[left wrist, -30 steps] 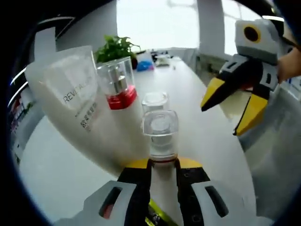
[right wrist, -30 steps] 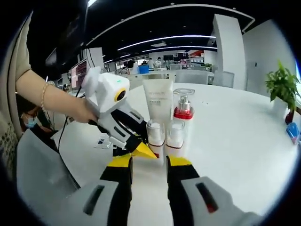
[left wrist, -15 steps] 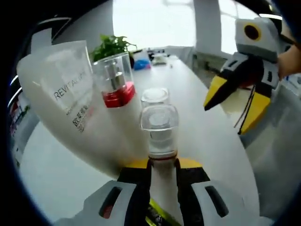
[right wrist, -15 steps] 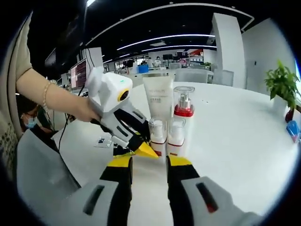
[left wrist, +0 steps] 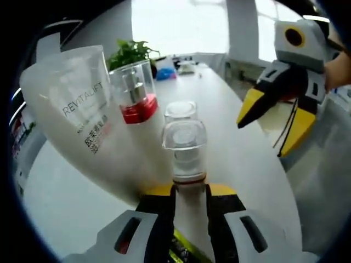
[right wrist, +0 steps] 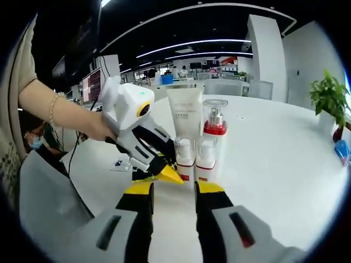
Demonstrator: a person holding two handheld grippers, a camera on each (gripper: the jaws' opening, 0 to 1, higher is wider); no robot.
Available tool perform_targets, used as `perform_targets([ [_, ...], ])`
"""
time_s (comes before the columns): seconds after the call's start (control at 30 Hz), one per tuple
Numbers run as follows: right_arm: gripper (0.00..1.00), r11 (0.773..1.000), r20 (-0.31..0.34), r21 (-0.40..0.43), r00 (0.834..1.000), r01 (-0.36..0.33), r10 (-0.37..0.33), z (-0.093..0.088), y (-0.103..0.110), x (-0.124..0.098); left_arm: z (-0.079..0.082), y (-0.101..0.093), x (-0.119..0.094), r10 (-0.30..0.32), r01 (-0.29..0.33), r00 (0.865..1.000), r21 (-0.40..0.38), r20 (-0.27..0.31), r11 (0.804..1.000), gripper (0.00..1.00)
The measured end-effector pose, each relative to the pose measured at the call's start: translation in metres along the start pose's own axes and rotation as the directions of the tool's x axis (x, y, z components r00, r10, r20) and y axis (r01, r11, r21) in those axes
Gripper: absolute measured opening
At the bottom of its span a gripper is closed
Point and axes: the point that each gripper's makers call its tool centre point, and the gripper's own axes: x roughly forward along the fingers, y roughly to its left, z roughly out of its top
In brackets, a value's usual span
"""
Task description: Arrange the skincare products in the storage area until every visible bottle or jar stands upright without overlapping.
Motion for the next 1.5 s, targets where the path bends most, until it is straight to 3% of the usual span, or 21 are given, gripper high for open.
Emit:
perform_targets([
  [0.27, 0.31, 1.000, -0.004, -0.011, 1.000, -0.009, 0.009, 0.000, 0.002, 0.001, -0.001, -0.001, -0.012, 0.018, -0.019, 1.000, -0.028, -0.004, 0.999, 0.26],
  [0.53, 0.37, 0.999, -0.011, -0.026, 0.999, -0.032, 0.032, 0.002, 0.009, 0.002, -0.015, -0.007, -0.047, 0.070, -0.071, 0.997, -0.092, -0.014, 0.993, 0.35],
  [0.73, 0.44, 0.998, -0.019, -0.034, 0.998, -0.057, 0.056, 0.002, 0.017, 0.002, -0.028, -0.013, -0.077, 0.130, -0.130, 0.991, -0.166, -0.015, 0.977, 0.43],
  [1.07, 0.53, 0.996, -0.007, -0.037, 0.997, -0.076, 0.075, 0.010, 0.030, 0.000, -0.048, -0.028, -0.126, 0.234, -0.223, 0.972, -0.317, -0.003, 0.922, 0.55],
  [1.5, 0.64, 0.993, 0.015, -0.045, 0.994, -0.108, 0.109, 0.017, 0.049, -0.010, -0.068, -0.053, -0.179, 0.371, -0.324, 0.929, -0.471, 0.008, 0.820, 0.69],
])
